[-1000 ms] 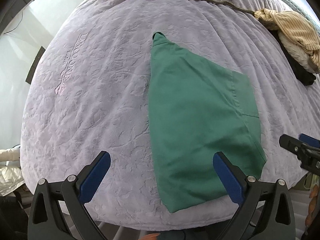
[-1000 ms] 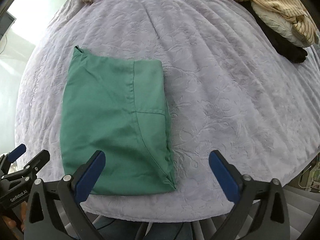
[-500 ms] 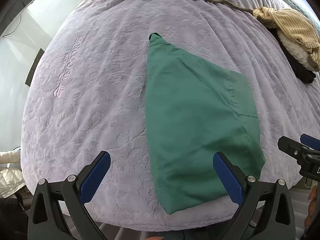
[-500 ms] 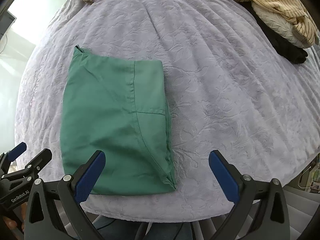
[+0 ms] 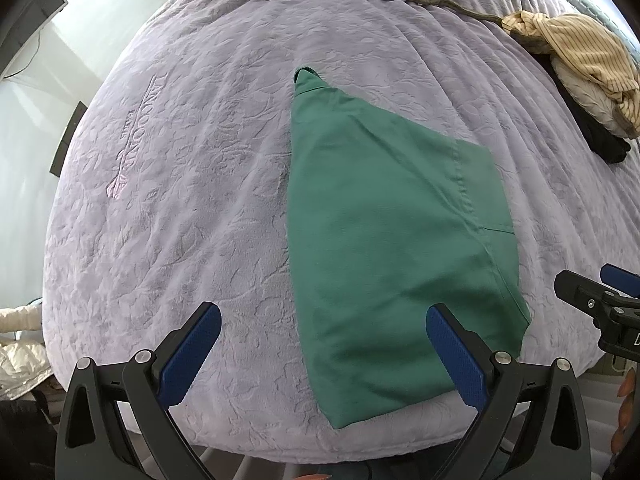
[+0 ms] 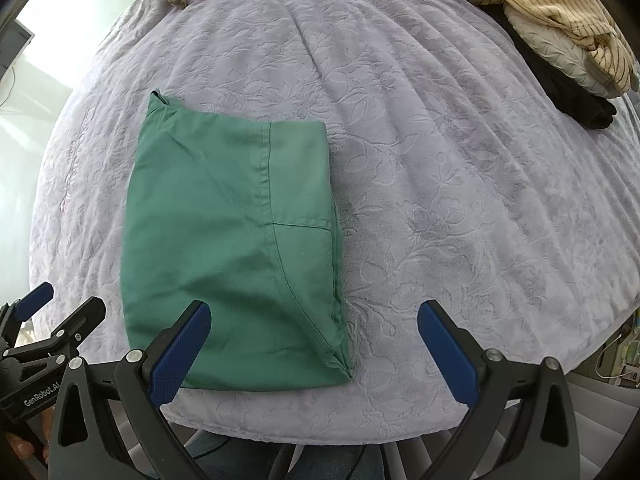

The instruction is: Fold large clothes

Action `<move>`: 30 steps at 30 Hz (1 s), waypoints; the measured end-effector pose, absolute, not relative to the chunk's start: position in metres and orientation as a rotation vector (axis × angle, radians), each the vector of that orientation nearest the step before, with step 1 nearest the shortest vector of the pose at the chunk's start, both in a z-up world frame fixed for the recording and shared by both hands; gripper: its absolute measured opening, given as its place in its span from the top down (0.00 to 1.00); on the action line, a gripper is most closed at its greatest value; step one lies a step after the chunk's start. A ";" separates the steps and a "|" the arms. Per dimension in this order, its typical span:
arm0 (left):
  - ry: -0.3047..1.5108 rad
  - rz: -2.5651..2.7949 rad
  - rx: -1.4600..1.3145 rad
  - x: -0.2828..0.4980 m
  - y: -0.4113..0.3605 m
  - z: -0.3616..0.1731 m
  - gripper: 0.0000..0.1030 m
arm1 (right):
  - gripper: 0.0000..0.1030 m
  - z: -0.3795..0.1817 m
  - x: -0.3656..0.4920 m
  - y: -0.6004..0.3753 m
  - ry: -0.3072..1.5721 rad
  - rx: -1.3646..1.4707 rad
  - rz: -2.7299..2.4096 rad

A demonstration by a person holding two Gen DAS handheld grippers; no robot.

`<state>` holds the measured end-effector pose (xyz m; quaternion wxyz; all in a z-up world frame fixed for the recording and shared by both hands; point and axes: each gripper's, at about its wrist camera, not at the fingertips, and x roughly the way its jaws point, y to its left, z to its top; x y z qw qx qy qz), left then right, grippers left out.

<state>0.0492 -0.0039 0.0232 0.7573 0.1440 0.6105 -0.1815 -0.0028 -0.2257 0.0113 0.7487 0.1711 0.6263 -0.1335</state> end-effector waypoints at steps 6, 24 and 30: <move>1.326 -0.398 0.321 0.047 -0.006 0.025 0.00 | 0.00 0.012 -0.003 -0.225 1.371 0.374 -0.290; 1.326 -0.397 0.321 0.046 -0.006 0.025 0.00 | 0.00 0.012 -0.003 -0.225 1.371 0.374 -0.288; 1.325 -0.399 0.323 0.047 -0.005 0.026 0.00 | 0.00 0.012 -0.003 -0.225 1.371 0.375 -0.288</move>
